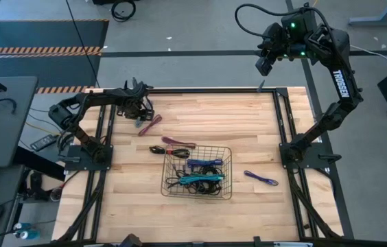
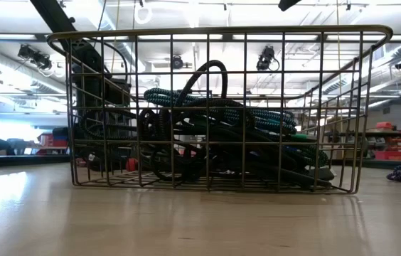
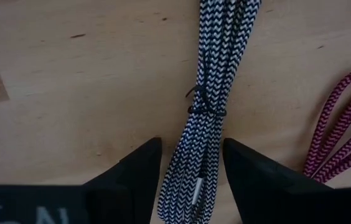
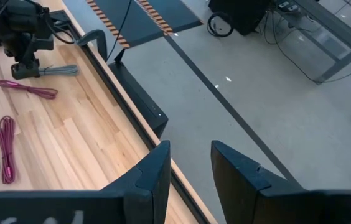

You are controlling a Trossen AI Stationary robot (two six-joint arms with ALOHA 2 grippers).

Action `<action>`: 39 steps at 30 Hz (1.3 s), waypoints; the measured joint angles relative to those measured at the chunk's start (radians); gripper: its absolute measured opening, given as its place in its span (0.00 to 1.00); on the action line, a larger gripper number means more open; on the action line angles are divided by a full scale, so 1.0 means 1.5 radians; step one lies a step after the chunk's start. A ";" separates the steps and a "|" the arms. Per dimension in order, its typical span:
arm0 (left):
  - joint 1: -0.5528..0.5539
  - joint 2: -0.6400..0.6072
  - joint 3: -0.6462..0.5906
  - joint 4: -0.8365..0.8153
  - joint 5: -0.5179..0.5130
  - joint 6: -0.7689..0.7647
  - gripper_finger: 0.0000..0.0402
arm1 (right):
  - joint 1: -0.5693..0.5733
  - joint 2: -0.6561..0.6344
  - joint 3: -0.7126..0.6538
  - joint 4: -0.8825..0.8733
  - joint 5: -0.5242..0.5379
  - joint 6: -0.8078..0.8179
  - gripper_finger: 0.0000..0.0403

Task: Pick and place USB-C Cables
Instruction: Put the white charger cable into the wire basket

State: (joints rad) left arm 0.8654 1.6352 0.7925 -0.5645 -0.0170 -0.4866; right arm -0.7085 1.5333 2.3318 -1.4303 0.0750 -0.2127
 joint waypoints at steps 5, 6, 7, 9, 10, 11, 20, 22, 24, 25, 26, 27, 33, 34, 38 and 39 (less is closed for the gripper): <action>0.000 0.001 -0.001 -0.002 -0.002 0.001 0.27 | 0.001 0.000 0.000 0.000 0.000 0.000 0.30; 0.001 0.001 -0.001 0.000 -0.001 0.004 0.21 | 0.001 0.000 0.000 0.000 0.000 0.000 0.30; 0.000 0.001 -0.001 0.002 0.001 0.006 0.14 | 0.001 0.000 0.000 0.000 0.000 0.000 0.30; 0.000 0.001 0.001 0.009 0.010 0.017 0.06 | 0.001 -0.001 0.000 0.000 0.001 0.000 0.30; 0.000 0.002 0.005 0.009 0.014 0.023 0.05 | 0.001 -0.001 0.000 0.000 0.001 0.000 0.30; -0.001 0.003 0.011 0.004 0.015 0.034 0.05 | 0.001 -0.002 0.000 0.000 0.000 0.000 0.30; 0.001 -0.023 0.202 -0.085 0.002 0.095 0.04 | 0.001 -0.002 0.000 0.000 0.002 -0.004 0.30; 0.001 -0.028 0.276 -0.111 -0.004 0.110 0.04 | 0.001 -0.002 0.000 -0.001 0.002 -0.011 0.30; -0.001 -0.031 0.354 -0.144 -0.006 0.128 0.04 | 0.001 -0.002 0.000 0.000 0.002 -0.016 0.30; -0.003 -0.031 0.393 -0.166 -0.007 0.141 0.04 | 0.001 -0.002 0.000 -0.001 0.002 -0.017 0.30; -0.007 -0.030 0.433 -0.186 -0.007 0.154 0.04 | 0.001 -0.002 0.000 0.000 0.002 -0.017 0.30; -0.012 -0.030 0.473 -0.194 -0.008 0.162 0.04 | 0.001 -0.002 0.000 0.000 0.002 -0.017 0.30; -0.069 -0.031 0.691 -0.275 -0.009 0.210 0.04 | 0.001 -0.002 0.000 0.000 0.002 -0.021 0.30; -0.081 -0.031 0.721 -0.292 -0.009 0.214 0.04 | 0.001 -0.002 0.000 0.000 0.002 -0.022 0.30; -0.138 -0.031 0.823 -0.364 -0.010 0.224 0.04 | 0.001 -0.002 0.000 0.000 0.002 -0.023 0.30; -0.155 -0.032 0.843 -0.377 -0.010 0.225 0.04 | 0.001 -0.002 0.000 0.000 0.002 -0.023 0.30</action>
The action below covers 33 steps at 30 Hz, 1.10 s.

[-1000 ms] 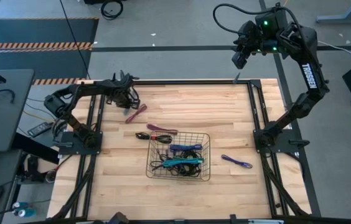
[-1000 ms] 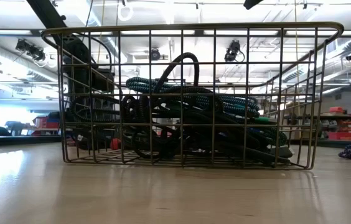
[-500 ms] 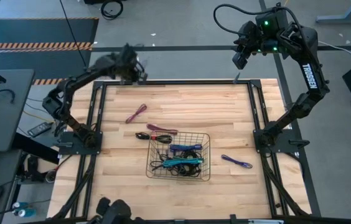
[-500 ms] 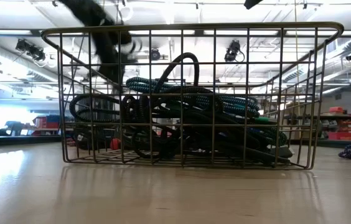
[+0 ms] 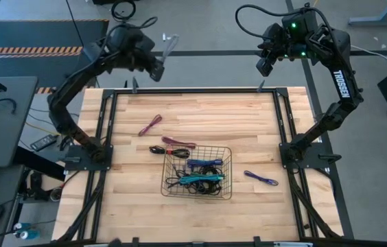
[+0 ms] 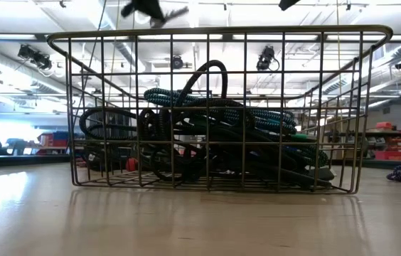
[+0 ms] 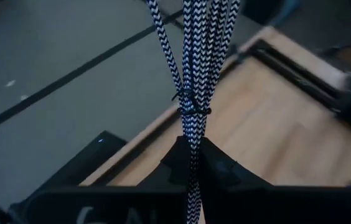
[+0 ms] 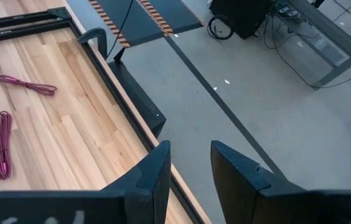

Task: Pick and place USB-C Cables
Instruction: Put the white charger cable into the wire basket

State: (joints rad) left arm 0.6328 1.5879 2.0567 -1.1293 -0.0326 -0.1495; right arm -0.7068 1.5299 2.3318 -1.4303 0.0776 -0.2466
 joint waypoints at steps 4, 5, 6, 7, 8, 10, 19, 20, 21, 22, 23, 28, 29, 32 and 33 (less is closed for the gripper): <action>-0.075 0.000 0.056 -0.033 0.000 -0.009 0.04 | 0.000 0.000 0.000 0.000 0.000 0.000 0.30; -0.096 0.000 0.063 -0.033 0.000 -0.013 0.04 | 0.000 0.000 0.000 0.000 0.000 0.000 0.30; -0.114 0.000 0.067 -0.034 0.000 -0.015 0.04 | 0.000 0.000 0.000 0.000 0.000 0.000 0.30; -0.134 0.000 0.070 -0.034 0.000 -0.018 0.04 | 0.000 0.000 0.000 0.000 0.000 0.000 0.30; -0.153 0.000 0.070 -0.034 0.000 -0.024 0.04 | 0.000 0.000 0.000 0.000 0.000 0.000 0.30; -0.188 0.000 0.070 -0.035 0.001 -0.036 0.04 | 0.000 0.000 0.000 0.000 0.000 0.003 0.30; -0.330 0.028 0.064 -0.040 -0.005 -0.101 0.04 | 0.000 0.000 0.000 0.000 -0.002 0.006 0.30; -0.346 0.035 0.065 -0.039 -0.009 -0.109 0.04 | 0.000 0.000 0.000 0.000 -0.002 0.007 0.30; -0.358 0.040 0.065 -0.040 -0.013 -0.121 0.04 | 0.000 0.000 0.000 0.000 -0.002 0.007 0.30; -0.369 0.048 0.064 -0.046 -0.019 -0.127 0.04 | 0.000 0.000 0.000 0.000 -0.002 0.007 0.30; -0.381 0.057 0.064 -0.048 -0.024 -0.137 0.04 | 0.000 0.000 0.000 0.000 -0.002 0.007 0.30; -0.431 0.100 0.064 -0.054 -0.028 -0.169 0.04 | 0.000 0.000 0.000 0.000 -0.002 0.007 0.30; -0.439 0.108 0.064 -0.059 -0.028 -0.173 0.04 | 0.000 0.000 0.000 -0.001 -0.002 0.007 0.30; -0.463 0.138 0.064 -0.080 -0.028 -0.193 0.04 | 0.000 0.000 0.000 -0.001 -0.002 0.007 0.30; -0.470 0.148 0.064 -0.094 -0.027 -0.196 0.04 | 0.000 0.000 0.000 -0.001 -0.002 0.007 0.30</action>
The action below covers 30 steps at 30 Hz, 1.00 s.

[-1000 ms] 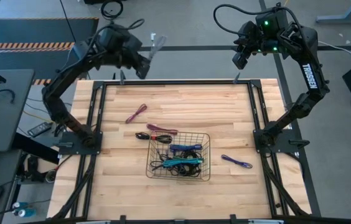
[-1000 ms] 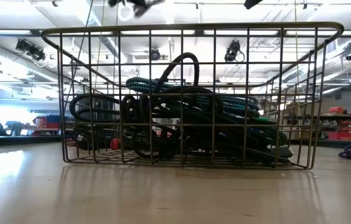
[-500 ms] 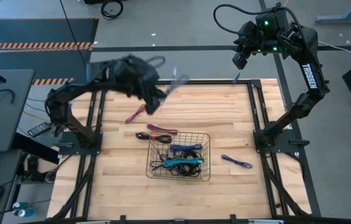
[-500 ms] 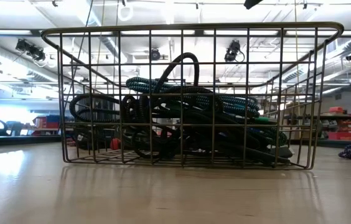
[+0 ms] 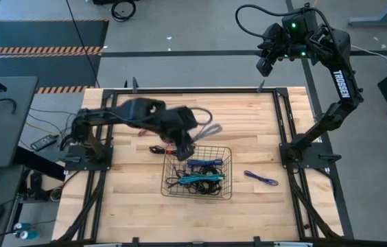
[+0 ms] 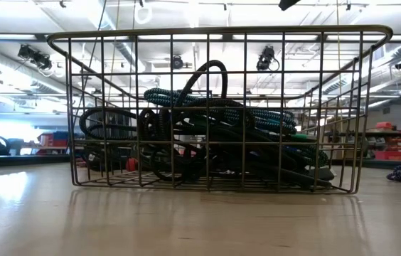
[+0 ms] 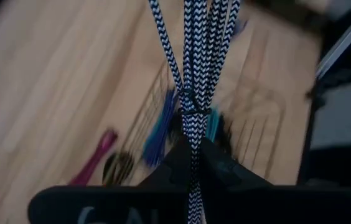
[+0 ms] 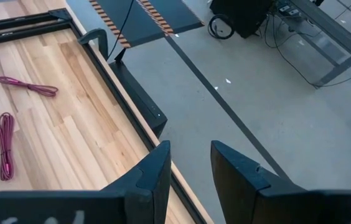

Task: Pick and place USB-C Cables
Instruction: Put the white charger cable into the wire basket

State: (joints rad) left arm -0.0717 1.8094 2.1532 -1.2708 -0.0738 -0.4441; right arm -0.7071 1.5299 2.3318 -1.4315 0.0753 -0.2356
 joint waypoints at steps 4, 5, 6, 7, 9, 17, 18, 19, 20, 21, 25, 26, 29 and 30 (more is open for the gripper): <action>-0.029 0.041 0.000 -0.049 -0.001 -0.016 0.04 | 0.000 0.000 0.000 -0.001 0.000 0.000 0.30; -0.036 0.052 0.000 -0.058 -0.001 -0.015 0.04 | 0.000 0.000 0.000 -0.002 0.000 0.000 0.30; -0.043 0.061 0.000 -0.060 -0.001 -0.014 0.04 | 0.000 0.000 0.000 -0.004 0.000 0.000 0.30; -0.050 0.072 0.000 -0.063 -0.001 -0.012 0.04 | 0.000 0.000 0.000 -0.004 0.000 0.000 0.30; -0.061 0.093 0.000 -0.065 0.000 0.000 0.04 | 0.000 0.000 0.000 -0.004 0.000 0.000 0.30; -0.084 0.173 0.000 -0.114 0.005 0.096 0.04 | 0.000 0.000 0.000 -0.005 0.000 0.038 0.30; -0.084 0.182 0.000 -0.120 0.007 0.109 0.04 | 0.000 0.000 0.000 -0.005 0.000 0.040 0.30; -0.084 0.190 0.000 -0.121 0.010 0.117 0.04 | 0.000 0.000 0.000 -0.005 0.000 0.040 0.30; -0.083 0.197 0.000 -0.119 0.015 0.128 0.04 | 0.000 0.000 0.000 -0.005 0.000 0.040 0.30; -0.083 0.203 0.000 -0.116 0.018 0.138 0.04 | 0.000 0.000 0.000 -0.005 0.000 0.040 0.30; -0.078 0.220 0.000 -0.087 0.036 0.183 0.04 | 0.000 0.000 0.000 -0.005 0.000 0.040 0.30; -0.075 0.224 0.000 -0.080 0.045 0.189 0.04 | 0.000 0.000 0.000 -0.005 0.000 0.040 0.30; -0.066 0.233 0.000 -0.070 0.062 0.207 0.04 | 0.000 0.000 0.000 -0.013 0.000 0.040 0.30; -0.062 0.236 0.000 -0.067 0.062 0.214 0.04 | 0.000 0.000 0.000 -0.015 0.000 0.040 0.30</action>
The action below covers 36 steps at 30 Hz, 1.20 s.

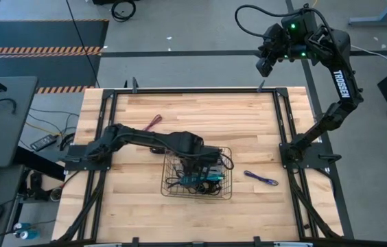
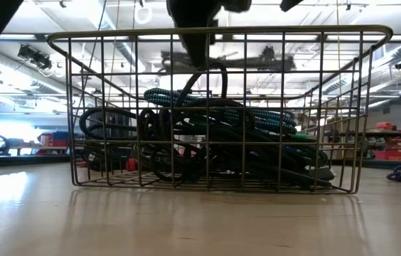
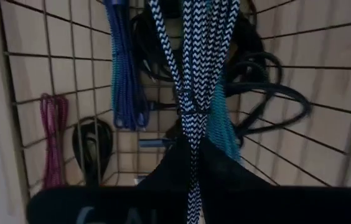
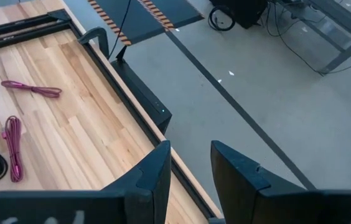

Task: Pick and place USB-C Cables
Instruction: Put the white charger cable into the wire basket

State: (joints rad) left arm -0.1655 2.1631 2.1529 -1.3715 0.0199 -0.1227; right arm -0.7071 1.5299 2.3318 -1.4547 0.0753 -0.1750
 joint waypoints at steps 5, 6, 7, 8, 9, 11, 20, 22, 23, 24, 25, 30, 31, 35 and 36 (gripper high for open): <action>0.017 0.020 0.000 0.010 0.000 0.025 0.04 | 0.000 0.000 0.000 -0.007 0.000 0.000 0.30; 0.021 0.027 0.000 0.007 0.000 0.029 0.04 | 0.000 0.000 0.000 -0.007 0.000 0.001 0.30; 0.024 0.033 0.000 0.011 0.002 0.033 0.04 | 0.000 0.000 0.000 -0.007 0.000 0.003 0.30; 0.028 0.039 0.000 0.012 0.003 0.036 0.04 | 0.000 0.000 0.000 -0.007 0.000 0.005 0.30; 0.031 0.044 0.000 0.008 0.002 0.039 0.04 | 0.000 0.000 0.000 -0.007 0.000 0.005 0.30; 0.036 0.056 0.000 0.016 0.003 0.049 0.04 | 0.000 0.000 0.000 -0.007 0.000 0.005 0.30; 0.058 0.089 0.000 0.035 0.045 0.058 0.04 | 0.000 0.000 0.000 -0.007 0.000 0.005 0.30; 0.061 0.094 0.001 0.056 0.046 0.060 0.04 | 0.000 0.000 0.000 -0.007 -0.001 0.005 0.30; 0.063 0.097 0.001 0.062 0.046 0.058 0.04 | 0.000 0.000 0.000 -0.007 -0.003 0.005 0.30; 0.065 0.099 0.000 0.059 0.048 0.058 0.04 | 0.000 0.000 0.000 -0.007 -0.006 0.005 0.30; 0.065 0.101 -0.001 0.050 0.052 0.057 0.04 | 0.000 0.000 0.000 -0.007 -0.008 0.005 0.30; 0.067 0.118 0.000 0.051 0.067 0.060 0.04 | 0.000 0.000 0.000 -0.007 -0.012 0.005 0.30; 0.067 0.120 0.000 0.058 0.068 0.060 0.04 | 0.000 0.000 0.000 -0.007 -0.012 0.005 0.30; 0.067 0.124 0.001 0.066 0.074 0.061 0.04 | 0.000 0.000 0.000 -0.007 -0.013 0.005 0.30; 0.067 0.127 0.001 0.067 0.075 0.061 0.04 | 0.000 0.000 0.000 -0.006 -0.013 0.005 0.30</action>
State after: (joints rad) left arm -0.0650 2.3533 2.1540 -1.2716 0.1331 -0.0319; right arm -0.7070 1.5303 2.3319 -1.4643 0.0563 -0.1677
